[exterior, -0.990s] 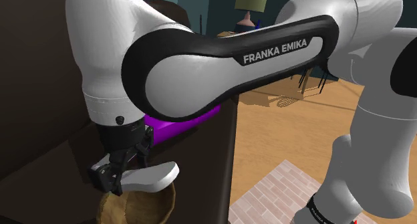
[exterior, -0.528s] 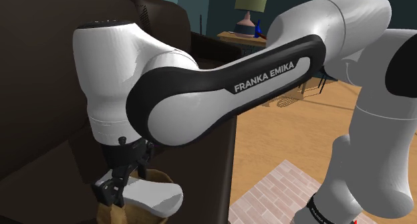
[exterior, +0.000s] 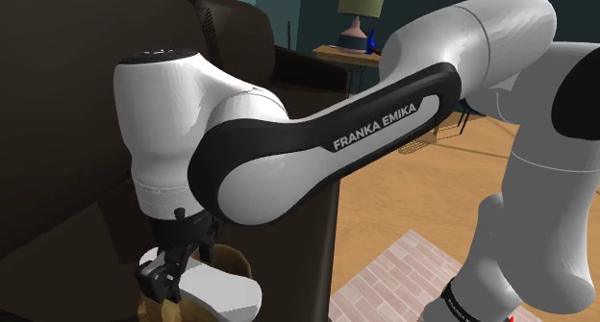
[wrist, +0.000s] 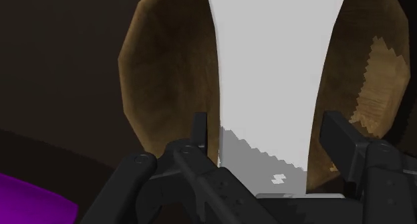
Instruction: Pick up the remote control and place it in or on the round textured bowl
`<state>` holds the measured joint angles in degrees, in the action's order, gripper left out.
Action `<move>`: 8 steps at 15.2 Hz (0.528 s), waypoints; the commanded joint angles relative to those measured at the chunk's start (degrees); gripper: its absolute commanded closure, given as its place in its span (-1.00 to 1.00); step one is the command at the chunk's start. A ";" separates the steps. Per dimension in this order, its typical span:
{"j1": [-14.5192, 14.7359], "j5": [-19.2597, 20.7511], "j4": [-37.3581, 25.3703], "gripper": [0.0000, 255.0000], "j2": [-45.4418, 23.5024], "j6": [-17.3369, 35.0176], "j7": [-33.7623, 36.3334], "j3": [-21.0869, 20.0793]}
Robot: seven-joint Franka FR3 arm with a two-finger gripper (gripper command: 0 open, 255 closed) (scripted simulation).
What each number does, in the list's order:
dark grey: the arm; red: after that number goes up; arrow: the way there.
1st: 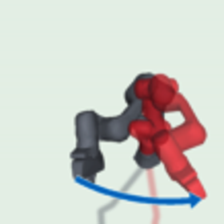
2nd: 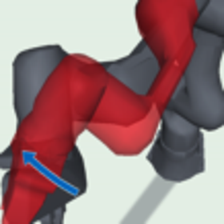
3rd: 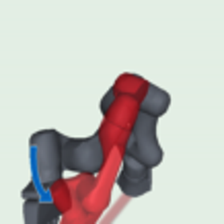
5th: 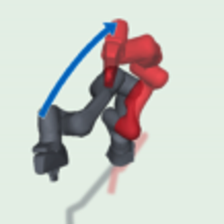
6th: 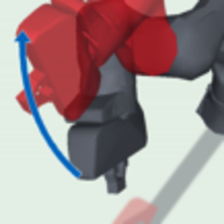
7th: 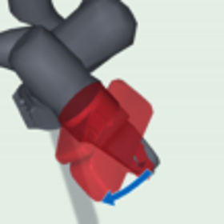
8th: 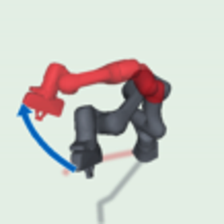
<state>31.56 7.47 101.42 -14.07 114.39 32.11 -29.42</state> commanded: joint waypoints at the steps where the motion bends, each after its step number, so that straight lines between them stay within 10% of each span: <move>1: 0.09 -0.01 0.06 1.00 -0.25 -0.08 0.03 -0.04; 2: 0.09 -0.01 0.06 1.00 -0.25 -0.08 0.03 -0.04; 3: 0.06 -0.09 0.30 -1.00 -0.09 0.02 0.01 -0.06; 8: 0.09 -0.01 0.06 -1.00 -0.25 -0.08 0.03 -0.04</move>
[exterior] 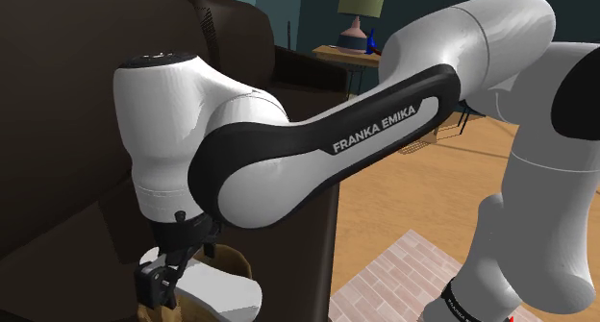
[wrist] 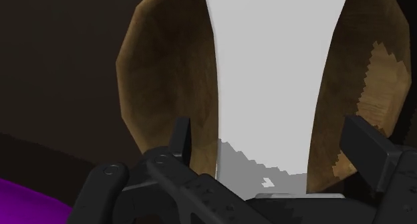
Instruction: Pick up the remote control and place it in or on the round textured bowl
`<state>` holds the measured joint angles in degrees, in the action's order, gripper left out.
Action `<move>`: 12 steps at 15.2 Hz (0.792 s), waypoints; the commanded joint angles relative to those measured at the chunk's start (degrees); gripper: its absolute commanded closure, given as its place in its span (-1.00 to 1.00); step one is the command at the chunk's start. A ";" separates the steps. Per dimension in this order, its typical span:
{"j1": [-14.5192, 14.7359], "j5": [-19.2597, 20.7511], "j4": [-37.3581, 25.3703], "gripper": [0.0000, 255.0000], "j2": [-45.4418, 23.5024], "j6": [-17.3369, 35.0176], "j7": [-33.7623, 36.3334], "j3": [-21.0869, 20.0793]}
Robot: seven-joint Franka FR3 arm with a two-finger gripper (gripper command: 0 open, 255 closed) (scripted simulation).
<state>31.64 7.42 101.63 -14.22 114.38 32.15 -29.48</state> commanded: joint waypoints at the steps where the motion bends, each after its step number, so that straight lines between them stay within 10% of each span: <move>1: -0.04 -0.31 -1.44 -1.00 0.44 -1.81 -0.24 -0.09; 12: -0.09 -1.04 -5.50 -1.00 1.53 -6.81 -0.74 -0.33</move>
